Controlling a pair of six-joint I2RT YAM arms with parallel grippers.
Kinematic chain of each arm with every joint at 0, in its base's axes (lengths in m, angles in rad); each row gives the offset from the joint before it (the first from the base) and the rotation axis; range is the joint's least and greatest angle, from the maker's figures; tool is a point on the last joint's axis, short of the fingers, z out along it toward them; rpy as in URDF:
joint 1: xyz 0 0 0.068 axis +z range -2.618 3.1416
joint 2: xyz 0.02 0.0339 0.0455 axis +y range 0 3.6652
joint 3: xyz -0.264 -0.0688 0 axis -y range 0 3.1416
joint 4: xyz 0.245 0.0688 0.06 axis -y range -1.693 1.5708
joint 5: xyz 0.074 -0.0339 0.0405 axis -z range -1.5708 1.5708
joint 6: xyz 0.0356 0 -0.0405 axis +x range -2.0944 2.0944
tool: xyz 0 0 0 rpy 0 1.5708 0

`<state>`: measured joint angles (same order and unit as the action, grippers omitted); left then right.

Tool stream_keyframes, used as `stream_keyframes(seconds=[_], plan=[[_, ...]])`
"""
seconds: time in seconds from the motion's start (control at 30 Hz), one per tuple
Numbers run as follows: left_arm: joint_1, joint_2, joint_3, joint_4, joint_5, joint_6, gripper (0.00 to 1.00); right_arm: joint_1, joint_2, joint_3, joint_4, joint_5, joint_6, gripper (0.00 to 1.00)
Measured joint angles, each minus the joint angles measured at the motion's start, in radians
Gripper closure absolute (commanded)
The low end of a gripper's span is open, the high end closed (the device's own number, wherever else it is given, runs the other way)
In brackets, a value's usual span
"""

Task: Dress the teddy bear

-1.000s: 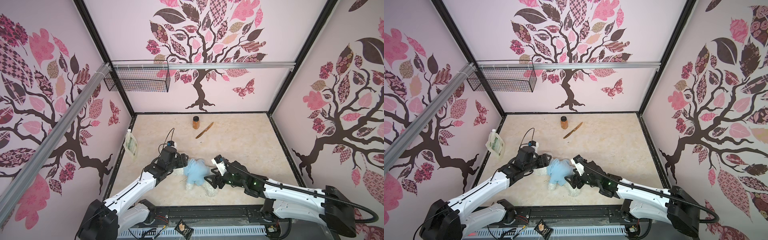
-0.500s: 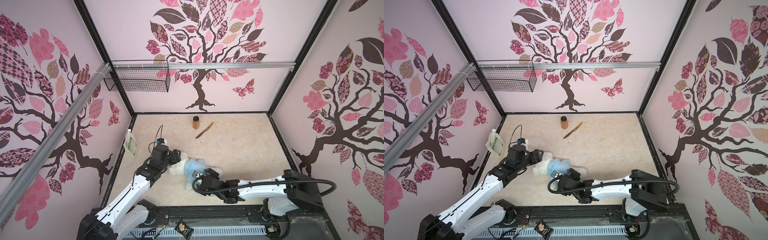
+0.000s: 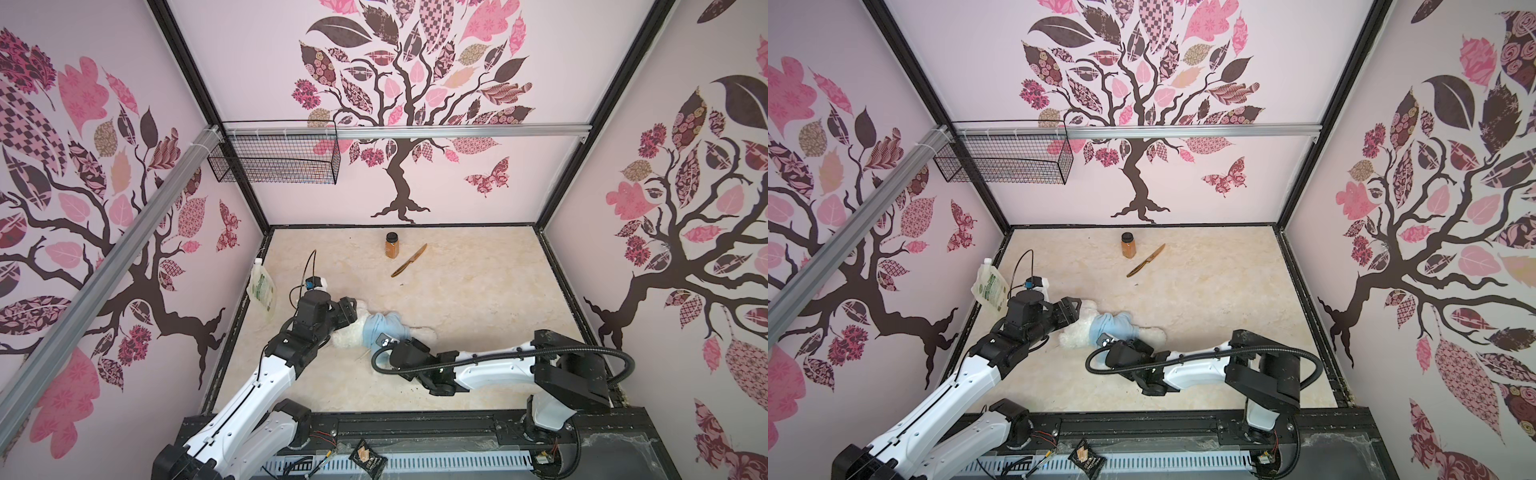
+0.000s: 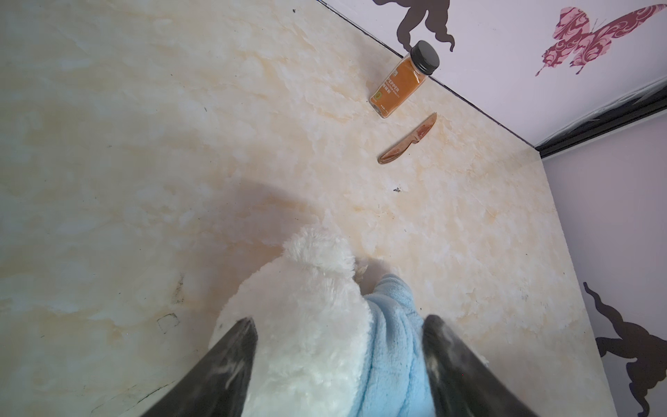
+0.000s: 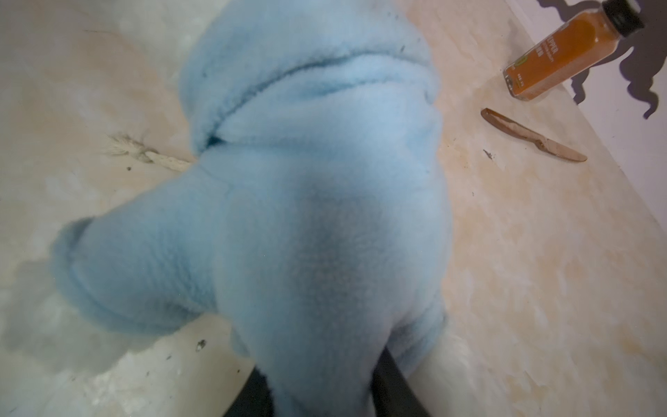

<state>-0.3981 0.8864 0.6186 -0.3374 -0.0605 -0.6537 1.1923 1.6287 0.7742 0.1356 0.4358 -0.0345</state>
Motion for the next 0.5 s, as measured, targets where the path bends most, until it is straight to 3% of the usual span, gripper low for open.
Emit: stream_keyframes(seconds=[0.1,0.23,0.3,0.5], plan=[[0.001,-0.027,0.0,-0.012,-0.023,0.0,0.24,-0.13,-0.111,-0.044,0.016,-0.232,0.105,0.95],[0.001,-0.097,0.0,-0.043,-0.069,0.006,0.25,-0.38,-0.218,-0.142,0.151,-0.615,0.353,0.92],[0.004,-0.133,0.001,-0.047,-0.069,0.007,0.25,-0.474,-0.222,-0.174,0.235,-0.754,0.485,0.91],[0.006,-0.175,0.002,-0.045,0.002,-0.013,0.26,-0.541,-0.128,-0.253,0.632,-1.031,0.956,0.88]])
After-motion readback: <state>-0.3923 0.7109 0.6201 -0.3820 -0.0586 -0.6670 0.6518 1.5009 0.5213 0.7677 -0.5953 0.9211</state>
